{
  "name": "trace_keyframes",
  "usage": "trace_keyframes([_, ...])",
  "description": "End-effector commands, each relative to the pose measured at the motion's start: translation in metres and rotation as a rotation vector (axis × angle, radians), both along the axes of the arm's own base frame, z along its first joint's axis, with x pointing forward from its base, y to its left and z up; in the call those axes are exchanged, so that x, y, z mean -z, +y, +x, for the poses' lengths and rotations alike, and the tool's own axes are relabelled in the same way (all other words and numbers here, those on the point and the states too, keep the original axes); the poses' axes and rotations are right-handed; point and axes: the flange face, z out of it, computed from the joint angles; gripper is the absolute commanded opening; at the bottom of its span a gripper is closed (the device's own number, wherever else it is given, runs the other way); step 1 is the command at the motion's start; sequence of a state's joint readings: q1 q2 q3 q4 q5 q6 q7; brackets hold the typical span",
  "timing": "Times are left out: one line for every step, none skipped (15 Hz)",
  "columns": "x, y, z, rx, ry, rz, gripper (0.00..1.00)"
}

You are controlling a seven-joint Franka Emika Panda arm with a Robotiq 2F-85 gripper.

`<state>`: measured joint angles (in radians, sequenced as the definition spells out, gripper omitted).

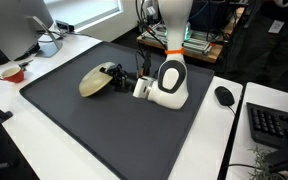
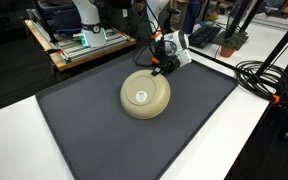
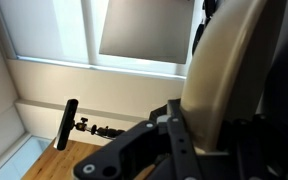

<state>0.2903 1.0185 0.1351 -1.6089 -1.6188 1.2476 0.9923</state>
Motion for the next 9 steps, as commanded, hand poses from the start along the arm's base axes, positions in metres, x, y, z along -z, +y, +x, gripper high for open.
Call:
trace_keyframes([-0.002,-0.001,0.002,0.0,-0.015,-0.025,0.02])
trace_keyframes([-0.002,-0.003,0.005,-0.002,-0.02,-0.047,0.02])
trace_keyframes([0.0,-0.007,0.007,-0.001,-0.027,-0.072,0.02])
trace_keyframes([0.001,-0.01,0.01,-0.001,-0.023,-0.085,0.02])
trace_keyframes([0.002,-0.013,0.011,-0.002,-0.028,-0.102,0.02])
trace_keyframes([0.004,-0.016,0.013,0.0,-0.026,-0.113,0.02])
trace_keyframes([0.007,-0.018,0.014,-0.001,-0.023,-0.118,0.02])
trace_keyframes([0.009,-0.021,0.016,0.006,-0.025,-0.128,0.02])
trace_keyframes([0.01,-0.023,0.017,0.011,-0.024,-0.127,0.02])
